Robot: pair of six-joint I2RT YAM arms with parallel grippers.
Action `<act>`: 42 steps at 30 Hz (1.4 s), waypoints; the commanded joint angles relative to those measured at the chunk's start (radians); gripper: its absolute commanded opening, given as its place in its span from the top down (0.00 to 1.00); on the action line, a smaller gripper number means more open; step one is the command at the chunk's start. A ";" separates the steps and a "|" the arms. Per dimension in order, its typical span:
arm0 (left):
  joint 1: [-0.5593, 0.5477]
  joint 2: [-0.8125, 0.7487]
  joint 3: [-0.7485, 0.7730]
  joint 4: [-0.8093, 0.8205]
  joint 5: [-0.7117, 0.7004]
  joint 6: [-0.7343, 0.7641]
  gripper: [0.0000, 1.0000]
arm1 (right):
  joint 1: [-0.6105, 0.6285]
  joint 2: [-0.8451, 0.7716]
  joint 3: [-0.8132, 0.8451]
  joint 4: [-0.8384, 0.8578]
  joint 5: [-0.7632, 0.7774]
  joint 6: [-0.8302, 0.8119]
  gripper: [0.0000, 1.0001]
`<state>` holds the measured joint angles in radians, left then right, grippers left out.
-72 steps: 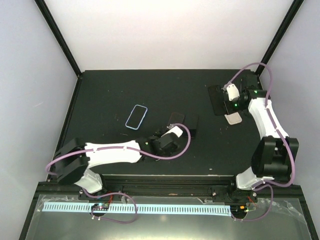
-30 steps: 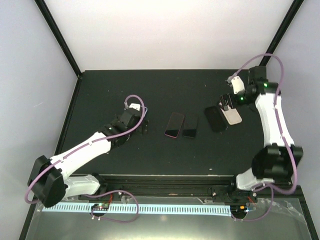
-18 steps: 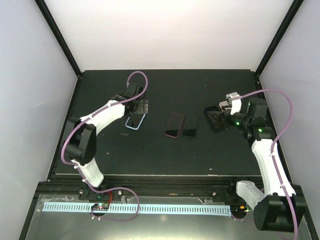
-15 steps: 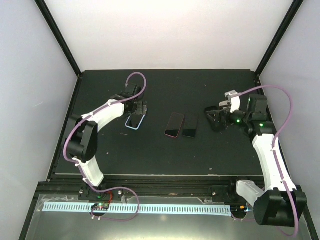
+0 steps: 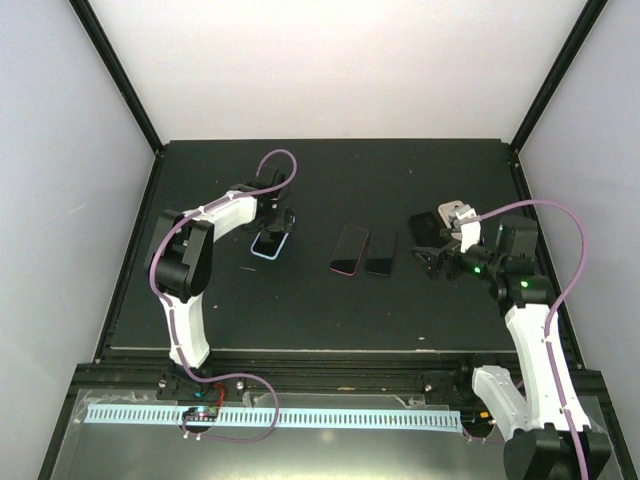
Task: Take the phone out of the phone case
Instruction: Pick up the phone at the center of the board.
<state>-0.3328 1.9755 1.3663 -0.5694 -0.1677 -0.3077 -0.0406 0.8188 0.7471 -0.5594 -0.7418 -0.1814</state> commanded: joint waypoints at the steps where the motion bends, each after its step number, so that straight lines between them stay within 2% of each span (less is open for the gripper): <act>1: 0.025 0.054 0.065 -0.053 -0.009 0.060 0.01 | 0.001 -0.016 0.007 0.067 -0.001 -0.013 0.00; 4: 0.029 0.064 0.061 -0.035 0.052 0.112 0.01 | 0.000 -0.006 0.009 0.066 0.011 -0.024 0.00; 9: 0.029 0.119 0.110 -0.098 0.270 0.148 0.01 | 0.001 0.013 0.022 0.053 0.017 -0.037 0.00; 12: 0.014 0.073 0.020 -0.044 0.380 0.118 0.01 | 0.000 0.002 0.020 0.052 0.032 -0.043 0.00; 15: -0.010 0.013 -0.081 0.021 0.386 0.106 0.01 | 0.000 -0.004 0.018 0.053 0.028 -0.044 0.00; 18: -0.043 -0.009 -0.122 0.003 0.361 0.104 0.01 | 0.000 0.001 0.020 0.052 0.025 -0.047 0.00; 24: -0.149 -0.029 -0.134 -0.111 0.000 0.008 0.01 | 0.001 0.010 0.026 0.044 0.024 -0.051 0.00; 29: -0.176 0.019 -0.063 -0.216 -0.135 -0.033 0.01 | 0.000 0.007 0.023 0.049 0.048 -0.039 0.00; 31: -0.178 0.024 -0.059 -0.223 -0.127 -0.035 0.01 | 0.000 0.006 0.023 0.049 0.052 -0.040 0.00; 37: -0.176 0.025 -0.089 -0.165 0.039 -0.021 0.02 | -0.001 0.003 0.023 0.046 0.043 -0.043 0.00; 42: -0.164 0.021 -0.108 -0.139 0.085 -0.042 0.05 | 0.000 0.003 0.025 0.043 0.045 -0.043 0.00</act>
<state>-0.5030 1.9568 1.2938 -0.6731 -0.1455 -0.3374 -0.0406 0.8288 0.7467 -0.5228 -0.7052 -0.2123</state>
